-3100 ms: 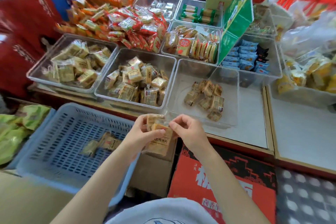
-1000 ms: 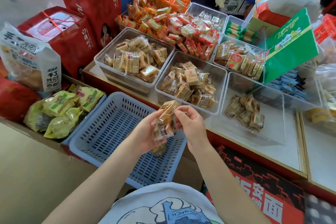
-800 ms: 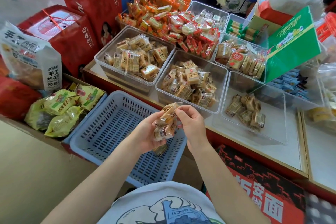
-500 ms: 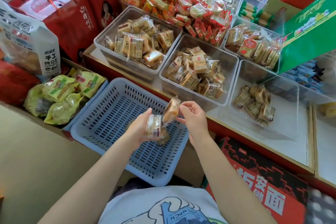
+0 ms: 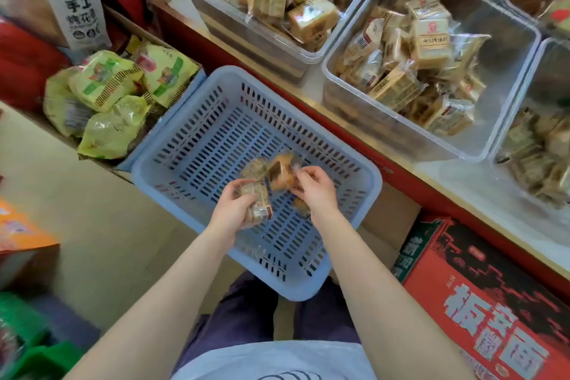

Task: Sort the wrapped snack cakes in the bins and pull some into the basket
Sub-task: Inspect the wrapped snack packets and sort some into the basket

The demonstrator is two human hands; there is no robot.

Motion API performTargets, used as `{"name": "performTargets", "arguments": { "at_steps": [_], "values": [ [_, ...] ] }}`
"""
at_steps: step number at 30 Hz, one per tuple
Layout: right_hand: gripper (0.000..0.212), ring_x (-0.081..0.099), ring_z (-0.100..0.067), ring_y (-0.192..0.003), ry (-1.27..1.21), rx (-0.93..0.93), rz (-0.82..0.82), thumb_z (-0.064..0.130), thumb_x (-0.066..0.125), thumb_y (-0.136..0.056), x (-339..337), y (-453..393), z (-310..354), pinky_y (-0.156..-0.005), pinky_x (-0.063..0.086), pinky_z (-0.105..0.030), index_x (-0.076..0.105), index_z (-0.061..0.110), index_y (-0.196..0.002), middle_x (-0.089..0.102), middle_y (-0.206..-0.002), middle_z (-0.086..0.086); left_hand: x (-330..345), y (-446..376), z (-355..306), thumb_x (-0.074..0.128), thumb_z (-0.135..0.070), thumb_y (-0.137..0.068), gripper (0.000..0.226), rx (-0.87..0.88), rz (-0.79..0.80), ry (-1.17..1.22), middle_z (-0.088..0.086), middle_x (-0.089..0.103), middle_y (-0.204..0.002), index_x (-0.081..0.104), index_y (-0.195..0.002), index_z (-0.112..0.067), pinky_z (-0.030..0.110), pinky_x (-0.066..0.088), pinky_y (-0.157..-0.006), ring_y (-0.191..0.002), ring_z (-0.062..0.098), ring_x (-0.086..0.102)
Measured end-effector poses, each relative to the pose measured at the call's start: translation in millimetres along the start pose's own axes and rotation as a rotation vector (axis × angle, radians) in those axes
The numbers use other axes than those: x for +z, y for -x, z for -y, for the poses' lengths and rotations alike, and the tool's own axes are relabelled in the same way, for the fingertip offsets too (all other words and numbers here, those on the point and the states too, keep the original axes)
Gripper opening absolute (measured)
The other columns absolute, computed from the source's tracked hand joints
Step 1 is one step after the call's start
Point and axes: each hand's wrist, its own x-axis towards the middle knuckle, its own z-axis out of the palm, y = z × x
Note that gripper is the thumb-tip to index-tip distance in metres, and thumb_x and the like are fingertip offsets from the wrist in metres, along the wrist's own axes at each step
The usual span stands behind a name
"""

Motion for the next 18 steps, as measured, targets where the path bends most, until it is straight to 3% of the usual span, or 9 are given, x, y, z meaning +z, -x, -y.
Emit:
{"name": "performTargets", "arguments": {
  "at_steps": [6,10,13,15,18],
  "values": [
    [0.007,0.072,-0.017,-0.101,0.056,0.039,0.045,0.019,0.059,-0.103,6.1,-5.5,-14.4,-0.092,0.060,-0.036,0.064,0.015,-0.105,0.071,-0.114,-0.007,-5.9,-5.3,5.0,0.060,-0.013,-0.101,0.031,-0.010,0.011,0.034,0.009,0.060,-0.133,0.055,-0.126,-0.032,0.036,0.063,-0.066,-0.094,0.023,0.075],
    [0.007,0.067,-0.019,-0.105,0.326,-0.025,0.167,0.025,0.061,-0.102,-1.5,13.8,-12.2,-0.097,0.057,-0.041,0.066,0.021,-0.098,0.069,-0.110,-0.003,-7.7,2.4,5.9,0.059,-0.013,-0.102,0.032,0.018,0.009,0.049,0.006,0.061,-0.131,0.055,-0.128,-0.029,0.034,0.062,-0.063,-0.087,0.018,0.075],
    [0.008,0.061,-0.011,-0.104,0.464,-0.116,0.273,0.023,0.061,-0.100,-17.9,28.0,-16.5,-0.092,0.048,-0.032,0.066,0.019,-0.096,0.067,-0.108,0.004,-12.8,6.5,10.4,0.059,-0.013,-0.102,0.030,0.029,-0.068,0.066,0.005,0.058,-0.132,0.054,-0.127,-0.029,0.038,0.064,-0.068,-0.095,0.023,0.072],
    [0.008,0.061,-0.007,-0.105,0.459,-0.134,0.300,0.021,0.061,-0.100,-29.5,32.5,-21.1,-0.091,0.044,-0.031,0.066,0.017,-0.095,0.068,-0.110,0.005,-16.4,8.5,14.7,0.058,-0.014,-0.103,0.029,0.031,-0.116,0.067,0.002,0.056,-0.129,0.053,-0.126,-0.030,0.037,0.063,-0.068,-0.094,0.021,0.071],
    [0.008,0.063,-0.005,-0.113,0.330,-0.074,0.299,0.020,0.063,-0.100,-35.4,28.4,-26.6,-0.101,0.047,-0.035,0.067,0.017,-0.095,0.072,-0.115,0.013,-17.0,9.1,22.4,0.058,-0.015,-0.104,0.030,0.031,-0.061,0.060,0.001,0.058,-0.128,0.052,-0.130,-0.029,0.035,0.062,-0.065,-0.095,0.022,0.072]
  ]
}}
